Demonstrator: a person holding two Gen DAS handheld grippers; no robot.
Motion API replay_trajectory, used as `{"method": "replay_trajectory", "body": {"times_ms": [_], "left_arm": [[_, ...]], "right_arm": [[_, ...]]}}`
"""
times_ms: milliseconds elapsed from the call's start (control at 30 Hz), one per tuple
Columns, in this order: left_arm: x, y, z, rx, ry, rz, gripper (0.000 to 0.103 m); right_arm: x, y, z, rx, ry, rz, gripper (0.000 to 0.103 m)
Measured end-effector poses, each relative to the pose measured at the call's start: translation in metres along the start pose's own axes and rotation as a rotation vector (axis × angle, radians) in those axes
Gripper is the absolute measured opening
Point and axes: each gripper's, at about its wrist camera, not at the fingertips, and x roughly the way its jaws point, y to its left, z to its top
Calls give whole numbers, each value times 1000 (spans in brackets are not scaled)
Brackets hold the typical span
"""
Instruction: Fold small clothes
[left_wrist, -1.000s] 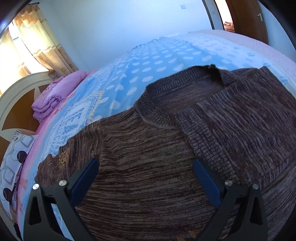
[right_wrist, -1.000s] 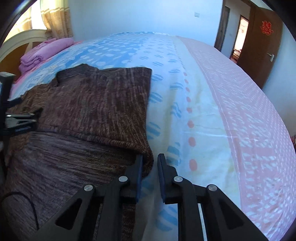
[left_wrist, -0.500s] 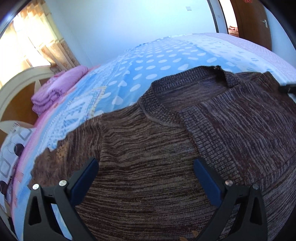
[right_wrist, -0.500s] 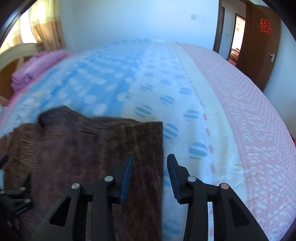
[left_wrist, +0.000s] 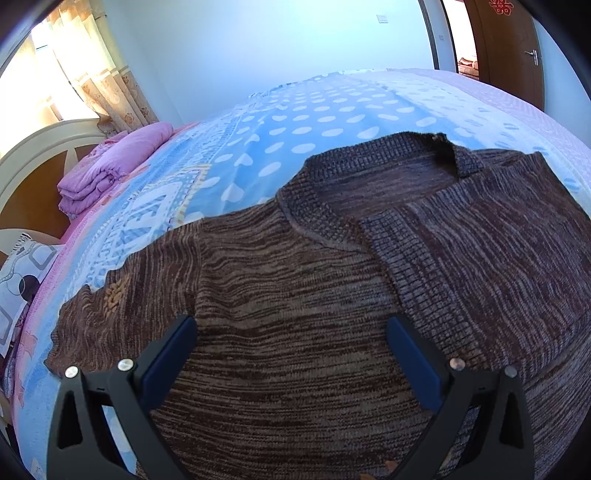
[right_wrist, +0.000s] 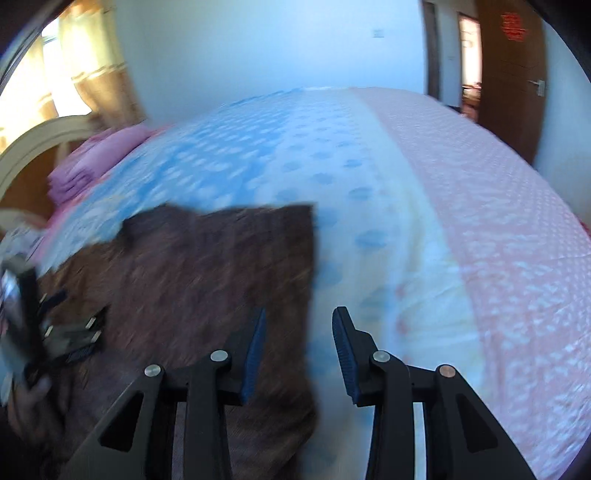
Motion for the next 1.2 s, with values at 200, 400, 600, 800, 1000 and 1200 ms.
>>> {"method": "replay_trajectory", "body": {"times_ms": [200,400,600,800,1000,1200], "left_arm": [[-5,14,-3,-45,21,-59,103],[-30,78,-25,-128,-1,-13,103],[-32,152,-51,-160,14,146,103],[-24,246,-93,-266,88,294,103],[-18,305,-111,-478,121,269,103],[2,310,-97,-626,123,123,91]], "right_arm": [[-1,-8,-21,-15,55,-116,29],[-26,31,4,-95,-71,-74,29],[24,84,15,-160,-48,17,29],[45,93,-9,-185,-23,-14,30],[46,94,-12,-187,-28,-23,32],[44,95,-12,-192,-37,-52,38]]}}
